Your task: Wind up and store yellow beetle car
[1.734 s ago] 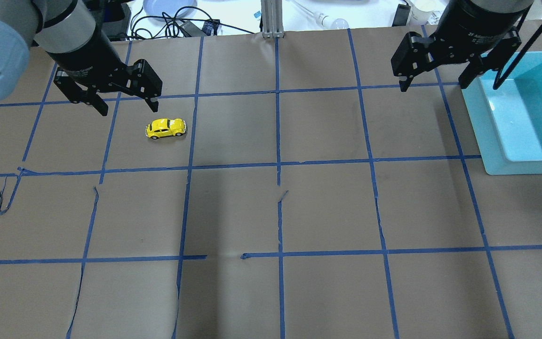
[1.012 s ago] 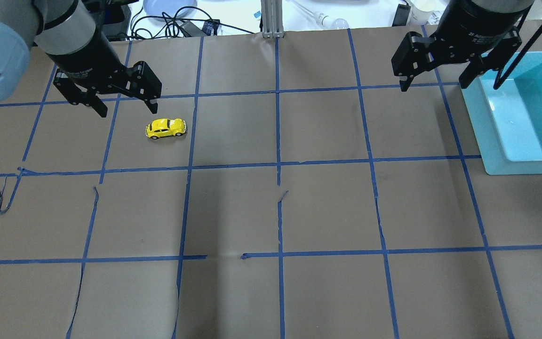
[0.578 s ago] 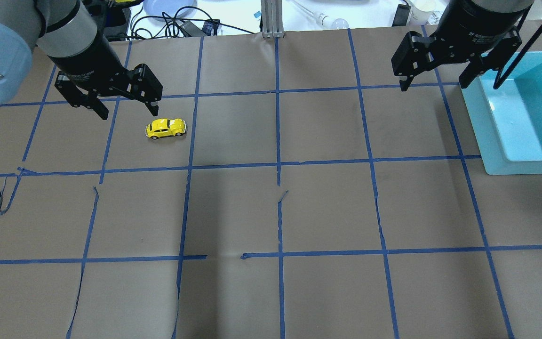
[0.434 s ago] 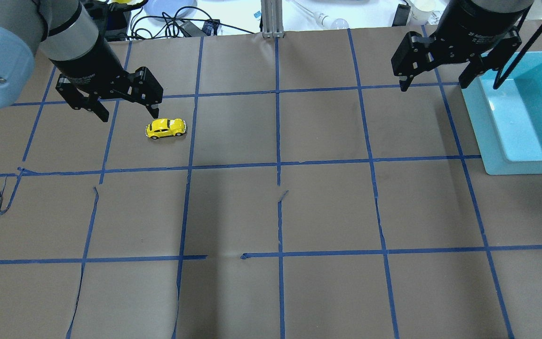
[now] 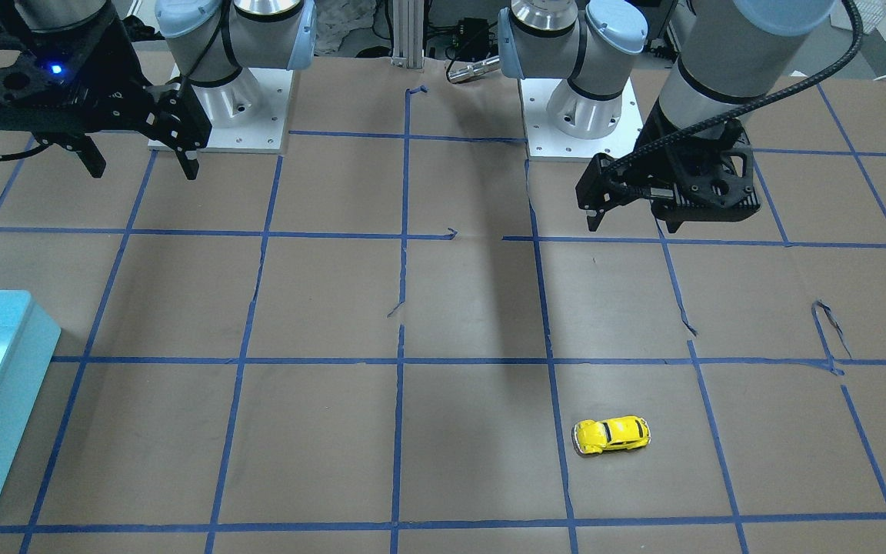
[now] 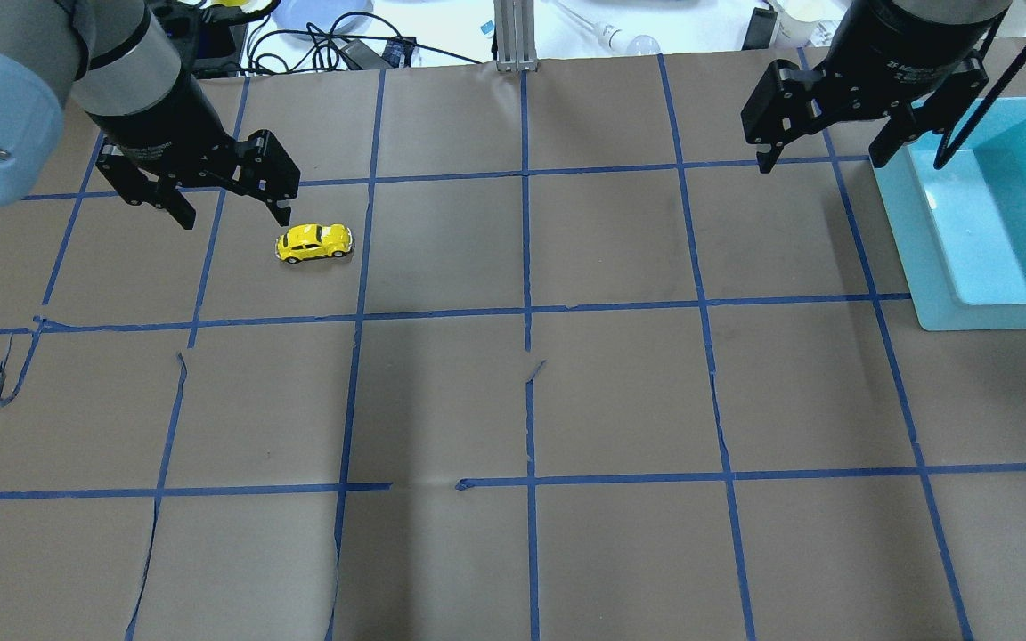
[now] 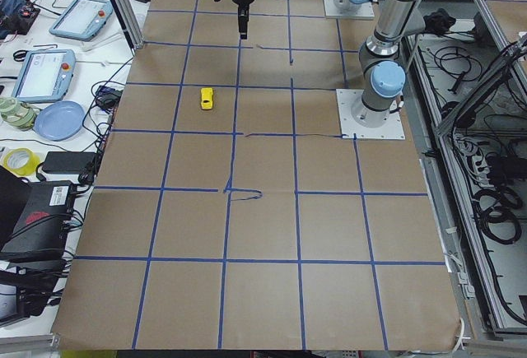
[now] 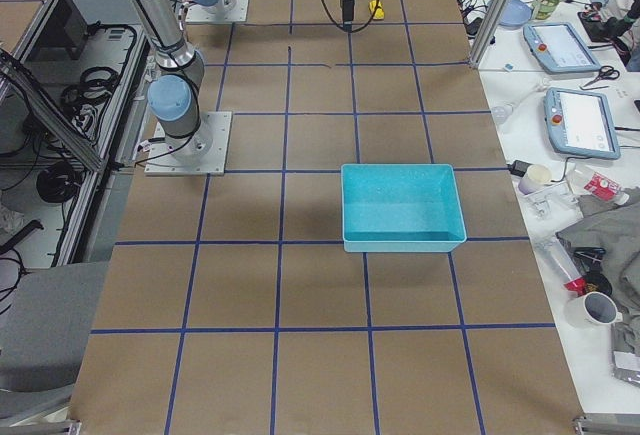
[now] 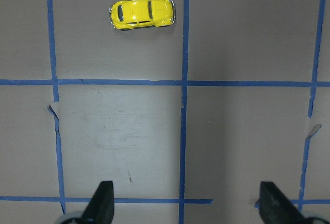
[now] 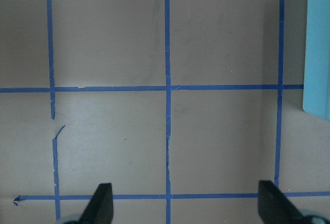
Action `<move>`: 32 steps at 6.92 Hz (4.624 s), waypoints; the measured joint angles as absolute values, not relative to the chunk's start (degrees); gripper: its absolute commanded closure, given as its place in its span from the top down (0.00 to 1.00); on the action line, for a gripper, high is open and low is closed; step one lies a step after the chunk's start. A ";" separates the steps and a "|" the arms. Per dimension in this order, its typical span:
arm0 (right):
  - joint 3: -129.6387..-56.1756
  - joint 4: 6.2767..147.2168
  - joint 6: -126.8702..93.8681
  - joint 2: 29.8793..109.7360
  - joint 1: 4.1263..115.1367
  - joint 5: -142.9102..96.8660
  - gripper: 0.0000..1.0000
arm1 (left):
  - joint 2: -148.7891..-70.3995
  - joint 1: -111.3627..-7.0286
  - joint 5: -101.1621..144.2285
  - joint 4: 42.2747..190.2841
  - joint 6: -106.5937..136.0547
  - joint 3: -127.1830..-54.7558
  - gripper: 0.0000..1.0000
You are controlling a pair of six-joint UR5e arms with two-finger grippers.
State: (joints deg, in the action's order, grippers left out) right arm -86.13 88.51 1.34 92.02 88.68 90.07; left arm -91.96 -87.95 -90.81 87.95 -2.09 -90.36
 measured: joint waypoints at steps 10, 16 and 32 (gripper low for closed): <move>-86.13 88.51 1.41 92.07 88.66 90.06 1.00 | -91.70 -87.51 -90.71 87.98 -2.72 -90.00 1.00; -86.13 88.50 1.41 92.11 88.60 90.09 1.00 | -91.60 -87.55 -90.83 87.94 -2.72 -90.17 1.00; -86.14 88.57 1.41 92.11 88.54 90.09 1.00 | -101.45 -81.45 -90.77 61.73 40.86 -98.04 1.00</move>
